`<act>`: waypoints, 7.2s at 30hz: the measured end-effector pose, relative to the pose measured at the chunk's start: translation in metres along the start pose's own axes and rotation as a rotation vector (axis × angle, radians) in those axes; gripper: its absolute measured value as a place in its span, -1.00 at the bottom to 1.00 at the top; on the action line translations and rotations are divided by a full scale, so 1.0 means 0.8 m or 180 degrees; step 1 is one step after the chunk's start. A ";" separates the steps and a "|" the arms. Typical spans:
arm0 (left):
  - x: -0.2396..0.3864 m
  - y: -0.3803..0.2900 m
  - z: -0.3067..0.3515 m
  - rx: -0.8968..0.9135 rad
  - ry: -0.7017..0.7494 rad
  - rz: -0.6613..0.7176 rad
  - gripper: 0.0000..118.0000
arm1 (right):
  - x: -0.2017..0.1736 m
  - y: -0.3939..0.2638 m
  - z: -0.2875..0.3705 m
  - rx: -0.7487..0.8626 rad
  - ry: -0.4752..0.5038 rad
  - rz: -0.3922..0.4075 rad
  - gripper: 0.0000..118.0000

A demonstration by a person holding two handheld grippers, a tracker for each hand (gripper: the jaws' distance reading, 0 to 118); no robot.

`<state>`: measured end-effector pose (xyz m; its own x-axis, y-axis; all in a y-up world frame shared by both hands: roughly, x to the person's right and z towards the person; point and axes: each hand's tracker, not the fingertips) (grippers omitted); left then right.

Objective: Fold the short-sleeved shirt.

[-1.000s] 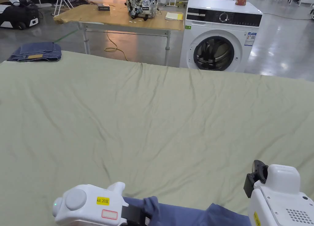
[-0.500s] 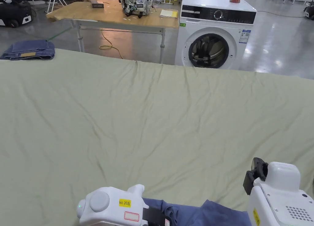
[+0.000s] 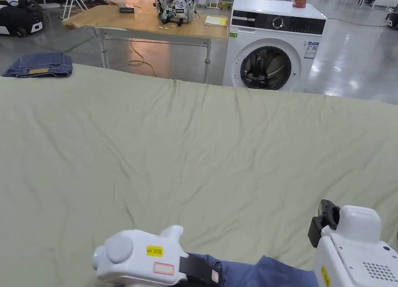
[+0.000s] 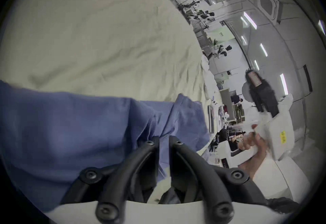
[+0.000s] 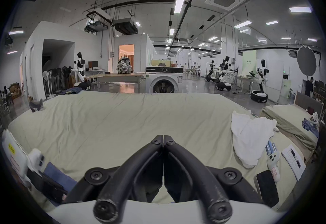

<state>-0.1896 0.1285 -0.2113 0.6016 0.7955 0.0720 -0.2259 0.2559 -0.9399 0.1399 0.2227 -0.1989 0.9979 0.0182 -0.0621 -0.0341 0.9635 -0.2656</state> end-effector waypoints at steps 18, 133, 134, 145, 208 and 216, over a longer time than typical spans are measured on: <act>-0.149 -0.014 0.155 0.0338 0.0300 0.0600 0.27 | -0.010 -0.001 -0.002 -0.0017 0.0076 0.0021 -1.00; 0.094 0.007 0.106 0.2321 0.1917 -0.1734 -0.93 | -0.018 0.029 -0.011 0.0292 0.0018 -0.0131 -1.00; 0.095 0.003 0.110 0.2483 0.2035 -0.1818 -0.93 | -0.022 0.032 -0.011 0.0339 0.0015 -0.0135 -1.00; 0.094 -0.010 0.117 0.3495 0.2513 -0.2006 -0.93 | -0.047 0.047 -0.002 0.0697 -0.0065 -0.0139 -1.00; -0.142 -0.010 0.002 0.0000 -0.0885 0.0548 -0.65 | -0.087 -0.165 0.007 -0.1367 0.0680 -0.0007 -1.00; -0.116 -0.009 0.031 0.0082 -0.0896 0.0529 -0.71 | -0.094 -0.143 0.019 -0.1119 0.0621 0.0354 -1.00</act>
<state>-0.2626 0.0665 -0.2029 0.3203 0.9472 0.0110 -0.3249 0.1207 -0.9380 0.0699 0.1149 -0.1492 0.9591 0.0334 -0.2811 -0.1915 0.8079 -0.5573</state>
